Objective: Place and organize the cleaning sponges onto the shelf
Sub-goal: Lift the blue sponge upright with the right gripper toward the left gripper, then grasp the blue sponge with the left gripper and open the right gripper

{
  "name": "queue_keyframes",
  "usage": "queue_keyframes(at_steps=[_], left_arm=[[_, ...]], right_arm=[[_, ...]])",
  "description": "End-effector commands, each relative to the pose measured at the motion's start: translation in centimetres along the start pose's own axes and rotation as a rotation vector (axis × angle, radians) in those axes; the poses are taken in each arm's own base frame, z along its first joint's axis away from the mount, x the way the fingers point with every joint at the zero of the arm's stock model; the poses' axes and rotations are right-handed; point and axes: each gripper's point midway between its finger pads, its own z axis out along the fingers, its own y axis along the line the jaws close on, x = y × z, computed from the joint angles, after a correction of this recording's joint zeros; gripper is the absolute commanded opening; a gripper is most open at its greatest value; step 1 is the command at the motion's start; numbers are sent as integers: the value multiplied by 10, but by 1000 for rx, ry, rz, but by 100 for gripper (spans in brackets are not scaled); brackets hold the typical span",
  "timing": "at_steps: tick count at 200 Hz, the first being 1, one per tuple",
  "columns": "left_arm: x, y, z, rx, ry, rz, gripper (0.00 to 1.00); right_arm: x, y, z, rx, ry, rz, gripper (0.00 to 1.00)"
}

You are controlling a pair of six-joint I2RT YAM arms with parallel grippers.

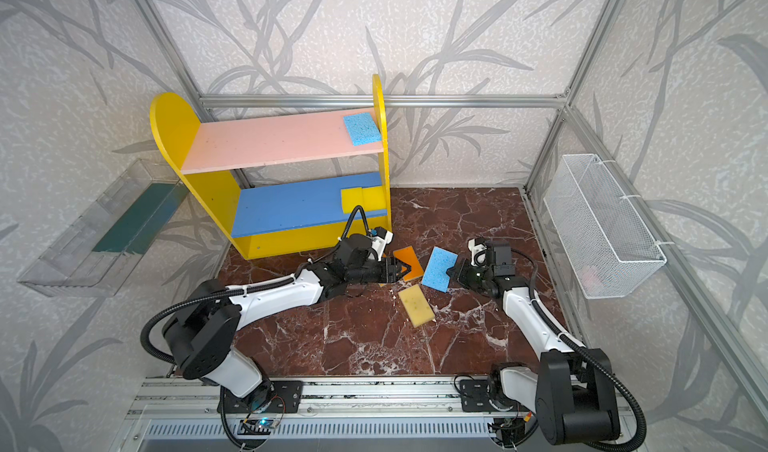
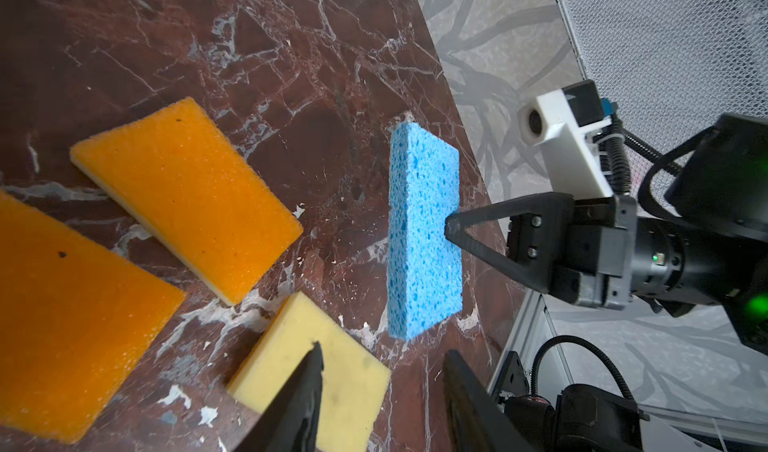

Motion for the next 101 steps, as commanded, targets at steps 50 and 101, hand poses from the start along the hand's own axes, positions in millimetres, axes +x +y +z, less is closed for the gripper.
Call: queue_keyframes(at_steps=[50, 101], left_arm=[[-5, -23, 29, 52, 24, 3, 49], [-3, -33, 47, 75, 45, 2, 40]], right_arm=[[-18, 38, 0, -141, -4, -35, 0], [-22, 44, 1, -170, -1, -6, 0]])
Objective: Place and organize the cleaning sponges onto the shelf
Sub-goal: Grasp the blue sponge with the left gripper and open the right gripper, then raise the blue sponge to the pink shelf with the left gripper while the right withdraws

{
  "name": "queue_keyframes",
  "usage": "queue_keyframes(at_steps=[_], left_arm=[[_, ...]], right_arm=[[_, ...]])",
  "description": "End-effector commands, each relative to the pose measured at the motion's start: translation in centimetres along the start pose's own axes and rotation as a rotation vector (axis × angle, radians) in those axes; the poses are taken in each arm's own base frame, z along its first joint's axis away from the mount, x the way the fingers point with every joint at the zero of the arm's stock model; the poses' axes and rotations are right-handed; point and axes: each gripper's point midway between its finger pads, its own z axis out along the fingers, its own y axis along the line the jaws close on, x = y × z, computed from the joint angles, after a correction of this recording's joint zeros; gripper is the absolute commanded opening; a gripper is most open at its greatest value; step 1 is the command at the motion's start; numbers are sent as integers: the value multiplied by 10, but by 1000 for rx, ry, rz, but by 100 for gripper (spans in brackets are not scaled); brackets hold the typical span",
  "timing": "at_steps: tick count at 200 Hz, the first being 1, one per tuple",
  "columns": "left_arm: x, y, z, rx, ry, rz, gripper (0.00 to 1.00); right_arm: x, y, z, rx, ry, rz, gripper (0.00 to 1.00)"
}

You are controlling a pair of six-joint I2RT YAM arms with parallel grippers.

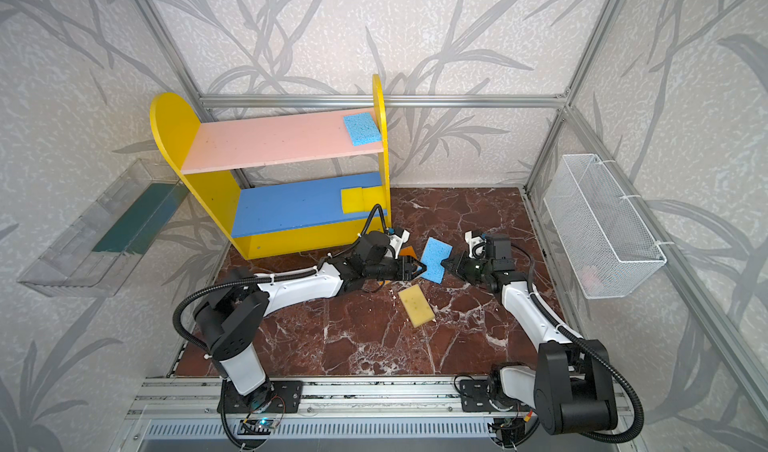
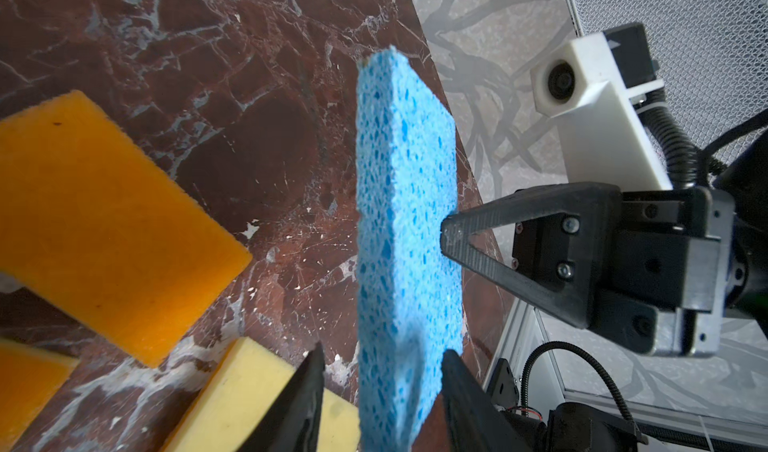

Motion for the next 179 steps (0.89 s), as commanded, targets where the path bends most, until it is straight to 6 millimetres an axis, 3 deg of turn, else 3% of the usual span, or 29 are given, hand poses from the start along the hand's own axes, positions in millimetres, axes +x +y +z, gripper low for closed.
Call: queue_keyframes(at_steps=[1, 41, 61, 93, 116, 134, 179], left_arm=[[-3, -13, 6, 37, 0, -1, 39], [-4, -10, 8, 18, 2, -5, 21], [-6, -12, 8, 11, 6, -5, 0], [-12, -18, 0, 8, -13, 11, 0], [-16, -23, -14, -9, -28, 42, 0], [-18, -28, -30, -28, -42, 76, 0], [-25, -34, -82, -85, -137, 143, 0]], right_arm=[[-8, 16, -1, -50, -9, -24, 0], [-6, 11, 2, -36, 2, -20, 4], [-8, 12, 2, -38, 0, -24, 13], [-10, 18, -2, -39, -6, -37, 30], [-11, 24, -8, -43, -17, -53, 54], [-12, 27, -14, -39, -41, -62, 67], [-15, 29, -27, -32, -109, -58, 77]])
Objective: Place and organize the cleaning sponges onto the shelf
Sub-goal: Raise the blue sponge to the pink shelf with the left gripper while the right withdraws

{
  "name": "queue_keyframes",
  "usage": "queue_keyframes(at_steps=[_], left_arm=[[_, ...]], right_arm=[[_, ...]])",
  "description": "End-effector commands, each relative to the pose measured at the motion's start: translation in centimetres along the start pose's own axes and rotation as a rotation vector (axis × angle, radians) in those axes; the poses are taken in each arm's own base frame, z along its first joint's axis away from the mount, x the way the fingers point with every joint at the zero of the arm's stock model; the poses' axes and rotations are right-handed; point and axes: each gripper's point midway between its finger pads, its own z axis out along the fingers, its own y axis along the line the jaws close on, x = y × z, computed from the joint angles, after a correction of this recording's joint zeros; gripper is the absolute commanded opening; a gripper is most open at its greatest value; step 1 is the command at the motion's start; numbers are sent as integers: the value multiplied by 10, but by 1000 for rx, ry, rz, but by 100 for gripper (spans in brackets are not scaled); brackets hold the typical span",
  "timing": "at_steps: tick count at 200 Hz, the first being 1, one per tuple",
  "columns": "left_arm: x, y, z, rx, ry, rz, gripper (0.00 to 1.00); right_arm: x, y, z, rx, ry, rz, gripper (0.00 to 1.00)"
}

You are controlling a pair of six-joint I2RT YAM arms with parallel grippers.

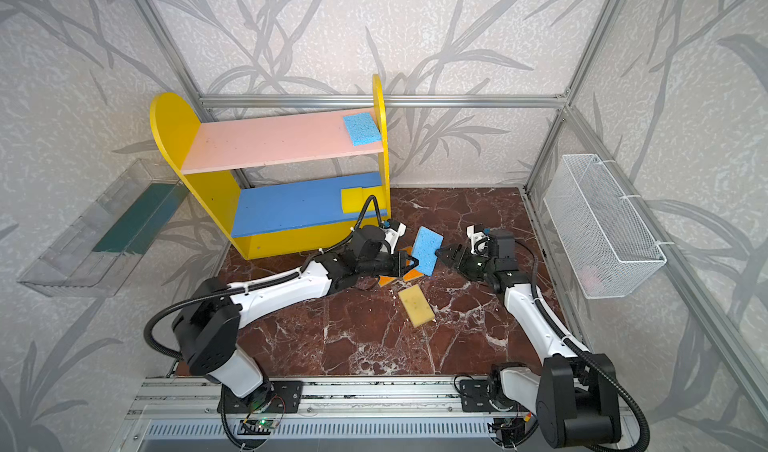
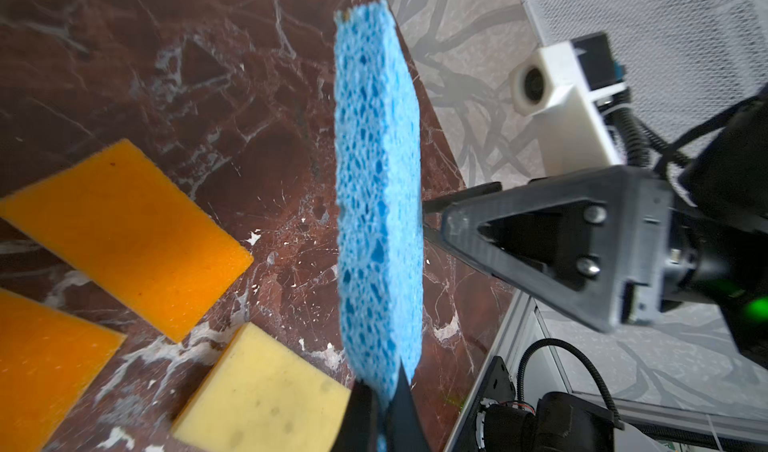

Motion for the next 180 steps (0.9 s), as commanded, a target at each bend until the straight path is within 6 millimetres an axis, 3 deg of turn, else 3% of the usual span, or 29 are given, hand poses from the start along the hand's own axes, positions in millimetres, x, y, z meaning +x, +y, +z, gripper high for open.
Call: queue_keyframes(at_steps=[1, 44, 95, 134, 180], left_arm=[[-6, 1, -31, -52, -60, 60, 0], [-31, -12, -91, -91, -171, 109, 0], [-111, -33, -185, -140, -441, 147, 0], [-170, -49, -233, -132, -572, 169, 0], [-231, -59, -261, -139, -622, 169, 0]], right_arm=[[-5, 5, -10, 3, -48, -5, 77], [-4, -1, -14, 9, -77, 4, 78], [3, -8, -6, 6, -38, 10, 77], [0, -7, -6, 7, -44, -10, 77], [-3, -8, -1, 0, -39, -12, 77]])
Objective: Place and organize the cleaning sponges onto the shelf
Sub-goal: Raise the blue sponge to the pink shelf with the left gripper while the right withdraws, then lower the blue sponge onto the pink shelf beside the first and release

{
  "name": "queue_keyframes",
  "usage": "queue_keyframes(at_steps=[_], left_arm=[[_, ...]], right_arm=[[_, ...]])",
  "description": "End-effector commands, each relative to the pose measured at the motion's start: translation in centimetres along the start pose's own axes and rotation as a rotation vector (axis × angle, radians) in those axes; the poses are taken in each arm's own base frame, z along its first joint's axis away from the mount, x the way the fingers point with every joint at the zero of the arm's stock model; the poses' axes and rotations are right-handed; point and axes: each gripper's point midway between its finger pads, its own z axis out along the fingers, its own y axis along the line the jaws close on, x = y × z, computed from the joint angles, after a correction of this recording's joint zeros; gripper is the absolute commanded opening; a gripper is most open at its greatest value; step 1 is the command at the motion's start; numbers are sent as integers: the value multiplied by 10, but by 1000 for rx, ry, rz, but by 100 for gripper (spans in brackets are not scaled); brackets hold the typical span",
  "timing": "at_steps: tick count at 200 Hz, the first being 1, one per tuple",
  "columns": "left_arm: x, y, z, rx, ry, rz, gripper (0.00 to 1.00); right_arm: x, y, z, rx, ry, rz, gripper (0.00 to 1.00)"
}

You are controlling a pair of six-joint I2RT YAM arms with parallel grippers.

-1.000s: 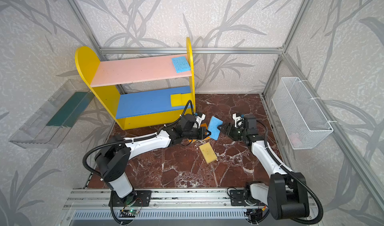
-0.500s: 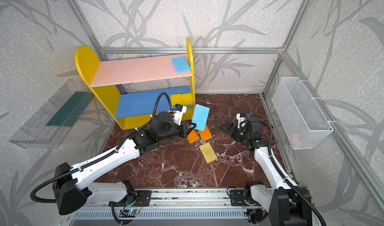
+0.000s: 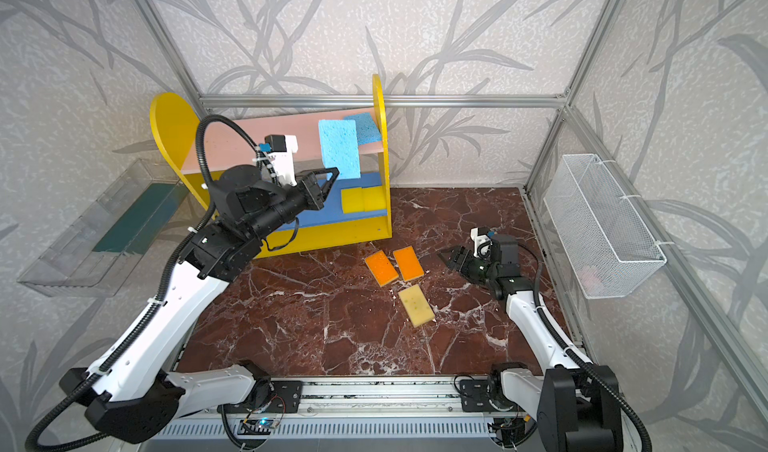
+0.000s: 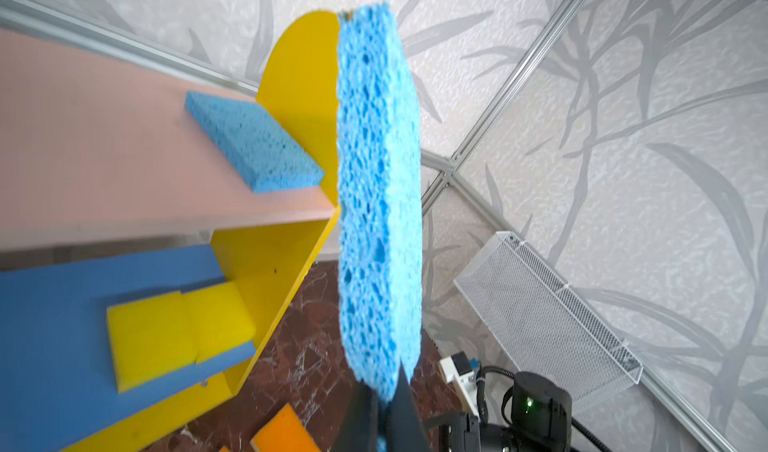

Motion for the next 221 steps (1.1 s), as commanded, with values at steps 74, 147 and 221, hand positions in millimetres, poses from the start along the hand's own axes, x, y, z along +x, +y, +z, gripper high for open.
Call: queue_keyframes(at_steps=[74, 147, 221], left_arm=[[-60, 72, 45, -68, 12, -163, 0], [-60, 105, 74, -63, 69, -264, 0], [-52, 122, 82, -116, 75, -320, 0]], right_arm=[[-1, -4, 7, -17, 4, -15, 77], [0, -10, 9, 2, 5, -14, 77], [0, -13, 11, 10, 8, -11, 77]])
